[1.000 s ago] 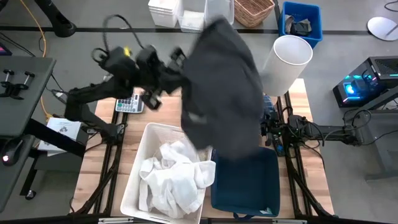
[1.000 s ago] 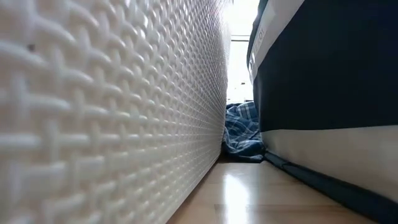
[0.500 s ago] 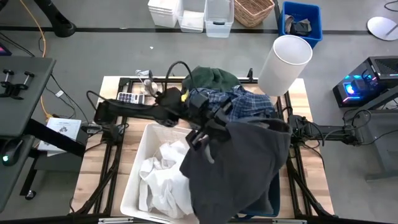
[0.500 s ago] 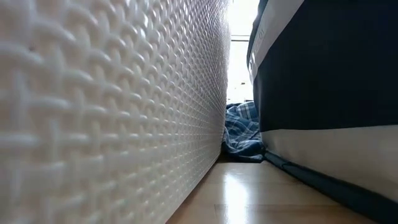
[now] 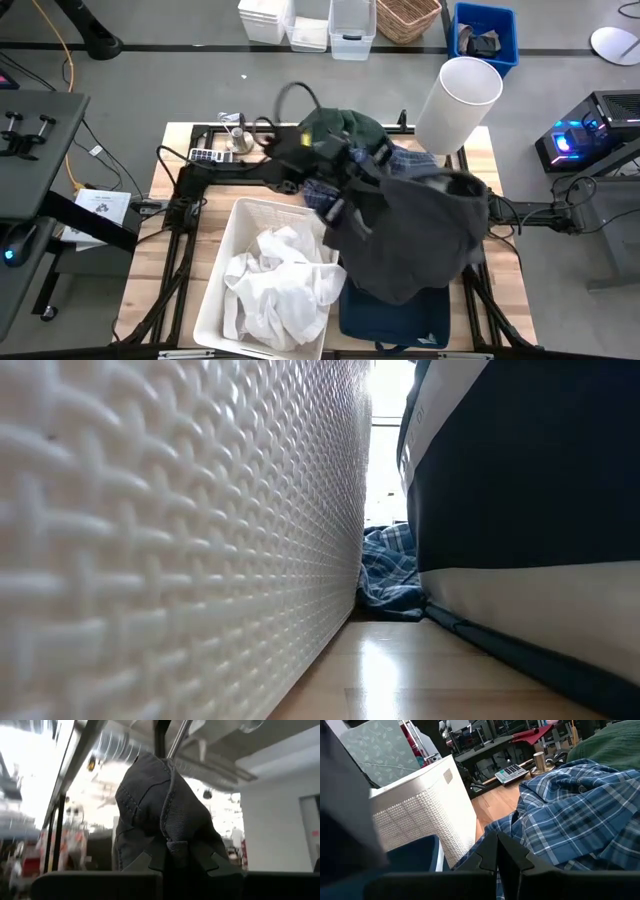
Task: Sort clothes
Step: Put the black shorts into the blue laundry bin, then put the blue pattern cloth into the blue laundry bin
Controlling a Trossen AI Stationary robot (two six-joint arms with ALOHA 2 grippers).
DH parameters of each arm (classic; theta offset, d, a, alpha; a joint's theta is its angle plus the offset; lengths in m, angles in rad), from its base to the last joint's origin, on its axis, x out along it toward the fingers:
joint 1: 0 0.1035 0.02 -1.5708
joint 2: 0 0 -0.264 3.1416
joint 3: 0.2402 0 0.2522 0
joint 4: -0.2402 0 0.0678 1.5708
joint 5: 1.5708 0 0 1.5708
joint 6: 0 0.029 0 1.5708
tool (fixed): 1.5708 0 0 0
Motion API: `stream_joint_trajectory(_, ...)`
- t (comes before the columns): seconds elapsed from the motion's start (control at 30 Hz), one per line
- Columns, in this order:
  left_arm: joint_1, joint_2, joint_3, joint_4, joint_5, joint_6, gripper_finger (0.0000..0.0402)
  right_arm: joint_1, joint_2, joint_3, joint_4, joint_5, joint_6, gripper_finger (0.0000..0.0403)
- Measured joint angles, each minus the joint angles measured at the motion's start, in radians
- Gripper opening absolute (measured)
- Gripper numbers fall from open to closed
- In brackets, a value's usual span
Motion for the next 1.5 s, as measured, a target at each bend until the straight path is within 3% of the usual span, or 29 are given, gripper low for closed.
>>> stream_joint_trajectory(0.47,-0.091,0.219,-0.002,-0.04,0.034,-0.139,0.0022,0.0,0.0,0.0,0.0,0.0,0.0,0.0)
stream_joint_trajectory(0.67,-0.088,0.21,0.0,-0.37,0.231,-0.136,0.0022,0.0,0.0,0.0,0.0,0.0,0.0,0.0)
stream_joint_trajectory(0.77,-0.087,0.21,0.0,-0.578,0.271,-0.082,0.0022,0.0,0.0,0.0,0.0,0.0,0.0,0.0)
stream_joint_trajectory(0.87,-0.094,0.21,0.0,-0.773,0.257,0.022,0.0021,0.0,0.0,0.0,0.0,0.0,0.0,0.0)
stream_joint_trajectory(1.0,-0.117,0.22,0.0,-0.871,0.095,0.078,0.0026,0.0,0.0,0.0,0.0,0.0,0.0,0.0)
stream_joint_trajectory(1.13,-0.131,0.241,-0.001,-0.852,-0.004,0.065,0.0088,0.0,0.0,0.0,0.0,0.0,0.0,0.0)
stream_joint_trajectory(1.37,-0.135,0.217,-0.002,-0.804,0.003,0.124,0.0231,0.0,0.004,0.0,0.0,0.0,0.0,0.0)
stream_joint_trajectory(1.5,-0.109,0.147,-0.002,-0.891,0.006,0.159,0.028,0.0,0.005,0.0,0.0,0.0,0.0,0.0)
